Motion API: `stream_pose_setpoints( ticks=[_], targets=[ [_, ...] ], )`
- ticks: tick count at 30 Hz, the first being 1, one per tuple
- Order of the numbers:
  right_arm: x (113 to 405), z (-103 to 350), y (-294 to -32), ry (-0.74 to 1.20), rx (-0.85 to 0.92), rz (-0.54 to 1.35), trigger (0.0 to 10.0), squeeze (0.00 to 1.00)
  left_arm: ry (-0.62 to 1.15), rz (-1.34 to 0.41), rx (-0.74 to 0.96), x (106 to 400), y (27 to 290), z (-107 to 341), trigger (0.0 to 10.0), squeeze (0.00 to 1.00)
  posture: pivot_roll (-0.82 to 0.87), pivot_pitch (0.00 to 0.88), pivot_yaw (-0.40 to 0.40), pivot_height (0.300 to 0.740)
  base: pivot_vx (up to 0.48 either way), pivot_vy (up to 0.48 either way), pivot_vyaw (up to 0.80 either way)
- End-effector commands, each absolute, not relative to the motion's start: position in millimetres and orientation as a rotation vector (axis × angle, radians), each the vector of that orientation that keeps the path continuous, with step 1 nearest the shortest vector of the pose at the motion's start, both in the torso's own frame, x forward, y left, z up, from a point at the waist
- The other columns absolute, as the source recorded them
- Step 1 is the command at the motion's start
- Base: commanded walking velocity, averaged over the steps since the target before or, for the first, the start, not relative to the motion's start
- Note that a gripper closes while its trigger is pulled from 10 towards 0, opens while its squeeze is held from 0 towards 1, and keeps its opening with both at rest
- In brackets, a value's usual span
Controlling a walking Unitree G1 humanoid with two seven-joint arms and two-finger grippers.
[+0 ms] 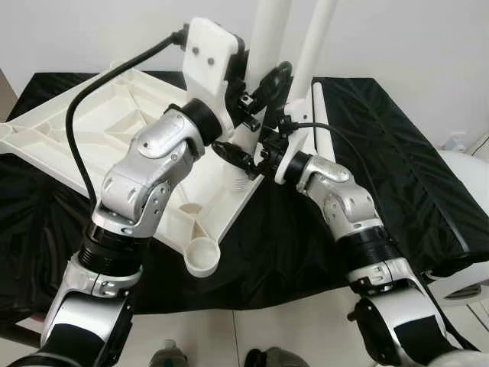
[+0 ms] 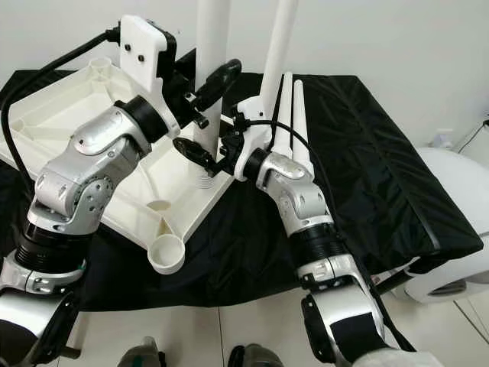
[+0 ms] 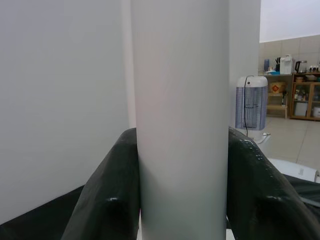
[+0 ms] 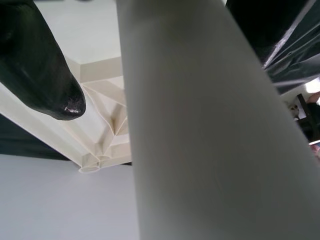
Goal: Building children table
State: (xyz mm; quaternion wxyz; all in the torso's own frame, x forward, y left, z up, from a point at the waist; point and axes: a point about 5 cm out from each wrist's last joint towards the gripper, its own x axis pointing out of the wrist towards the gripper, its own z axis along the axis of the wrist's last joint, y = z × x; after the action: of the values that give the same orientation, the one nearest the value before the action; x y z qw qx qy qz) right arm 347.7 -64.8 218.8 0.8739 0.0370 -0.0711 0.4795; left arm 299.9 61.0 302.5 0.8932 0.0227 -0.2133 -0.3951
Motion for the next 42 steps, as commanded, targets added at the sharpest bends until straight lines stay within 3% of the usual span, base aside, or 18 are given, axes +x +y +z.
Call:
stream_pose_setpoints(
  ticks=[1,11,12,13,27,28,37,38,42],
  targets=[
    [351,220,-65,-0.156,0.064,0.994,10.0,0.00,-0.460,-0.832,0.054,296,58,304,10.0,0.00,0.06,0.000,-0.079,0.740,0.000,0.000,0.00],
    [354,231,-64,-0.198,0.034,1.014,10.0,0.00,-0.449,-0.827,0.056,296,57,300,10.0,0.00,0.06,0.000,-0.087,0.740,0.000,0.000,0.00],
    [354,229,-66,-0.186,0.029,1.015,0.1,0.00,-0.448,-0.824,0.056,296,57,299,10.0,0.00,0.05,0.000,-0.088,0.740,0.000,0.000,0.00],
    [353,226,-68,-0.170,0.026,1.014,0.0,0.00,-0.447,-0.821,0.055,297,58,298,10.0,0.00,0.05,0.000,-0.088,0.740,0.000,0.000,0.00],
    [351,212,-78,-0.113,0.004,1.014,0.0,0.00,-0.454,-0.830,0.062,300,54,301,10.0,0.00,0.04,0.002,-0.090,0.740,0.000,0.000,0.00],
    [352,213,-77,-0.126,0.011,1.000,10.0,0.00,-0.453,-0.836,0.054,300,52,302,10.0,0.00,0.05,0.001,-0.087,0.740,0.000,0.000,0.00],
    [355,216,-73,-0.150,0.043,0.953,10.0,0.00,-0.441,-0.843,-0.021,303,49,308,10.0,0.00,0.05,0.002,-0.073,0.740,0.000,0.000,0.00],
    [355,216,-73,-0.156,0.046,0.947,10.0,0.00,-0.435,-0.849,-0.053,303,50,309,10.0,1.00,0.05,0.003,-0.068,0.740,0.000,0.000,0.00],
    [355,218,-71,-0.175,0.067,0.922,10.0,0.00,-0.422,-0.859,-0.147,304,54,311,10.0,1.00,0.04,0.007,-0.061,0.740,0.000,0.000,0.00]
  ],
)
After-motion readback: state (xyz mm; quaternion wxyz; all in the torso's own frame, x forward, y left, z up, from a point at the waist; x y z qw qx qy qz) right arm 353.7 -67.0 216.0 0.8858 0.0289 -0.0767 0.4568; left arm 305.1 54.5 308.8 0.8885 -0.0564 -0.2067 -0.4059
